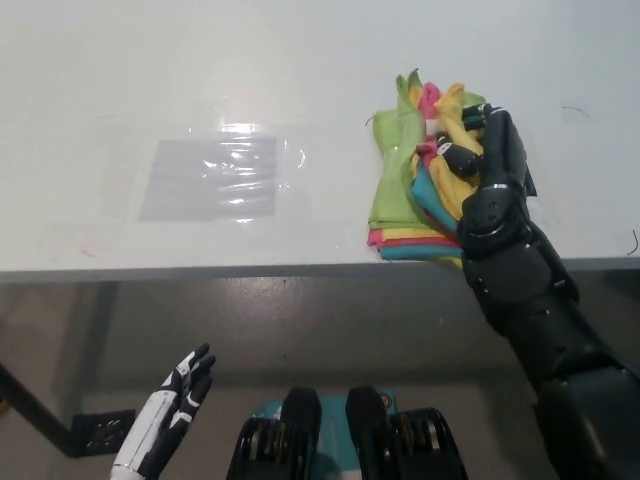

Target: A stack of folded microfibre clothes with a single fold is kept infront of the robot. the robot uses its right hand to grab one end of the clothes and pulla it away from the other end to unfold

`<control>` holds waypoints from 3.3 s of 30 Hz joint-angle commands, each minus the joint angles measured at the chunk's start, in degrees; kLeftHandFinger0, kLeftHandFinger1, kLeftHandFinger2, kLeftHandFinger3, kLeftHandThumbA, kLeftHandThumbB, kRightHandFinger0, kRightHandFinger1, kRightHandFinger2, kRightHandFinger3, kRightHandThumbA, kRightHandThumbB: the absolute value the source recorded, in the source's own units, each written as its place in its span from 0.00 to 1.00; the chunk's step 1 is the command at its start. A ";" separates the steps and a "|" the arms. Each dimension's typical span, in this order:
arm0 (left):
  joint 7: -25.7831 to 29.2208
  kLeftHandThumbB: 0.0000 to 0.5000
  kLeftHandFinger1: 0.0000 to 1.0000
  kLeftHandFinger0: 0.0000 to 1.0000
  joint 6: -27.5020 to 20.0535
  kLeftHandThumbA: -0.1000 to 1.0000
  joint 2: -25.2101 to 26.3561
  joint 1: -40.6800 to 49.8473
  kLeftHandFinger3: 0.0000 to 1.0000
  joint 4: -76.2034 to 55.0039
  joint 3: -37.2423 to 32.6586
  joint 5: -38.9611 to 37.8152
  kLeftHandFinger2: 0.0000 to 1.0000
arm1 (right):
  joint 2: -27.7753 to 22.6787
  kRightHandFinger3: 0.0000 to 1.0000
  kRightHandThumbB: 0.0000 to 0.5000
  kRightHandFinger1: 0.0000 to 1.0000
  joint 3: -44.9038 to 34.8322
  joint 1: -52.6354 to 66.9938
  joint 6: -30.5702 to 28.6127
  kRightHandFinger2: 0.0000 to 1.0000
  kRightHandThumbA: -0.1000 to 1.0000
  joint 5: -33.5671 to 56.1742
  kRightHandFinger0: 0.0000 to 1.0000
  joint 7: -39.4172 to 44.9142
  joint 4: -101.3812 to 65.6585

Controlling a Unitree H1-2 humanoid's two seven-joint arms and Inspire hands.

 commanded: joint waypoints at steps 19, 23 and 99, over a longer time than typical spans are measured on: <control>-0.08 0.22 1.00 1.00 -1.93 0.86 1.04 2.09 1.00 -0.64 0.97 0.38 1.00 | 0.60 0.45 0.37 0.21 -31.92 -0.61 -1.27 0.49 0.00 44.10 0.00 20.80 -8.35; 0.27 0.25 1.00 1.00 -1.66 0.89 1.06 2.15 1.00 -0.68 0.80 1.34 1.00 | -0.01 0.87 0.01 0.36 -41.26 -0.05 2.81 0.70 0.21 54.33 0.11 24.45 -11.65; -3.70 0.61 1.00 1.00 -10.36 1.00 0.15 -0.66 1.00 1.56 1.63 -8.45 1.00 | -6.15 1.00 0.14 1.00 12.57 60.95 -8.11 1.00 0.99 19.38 1.00 29.28 -76.00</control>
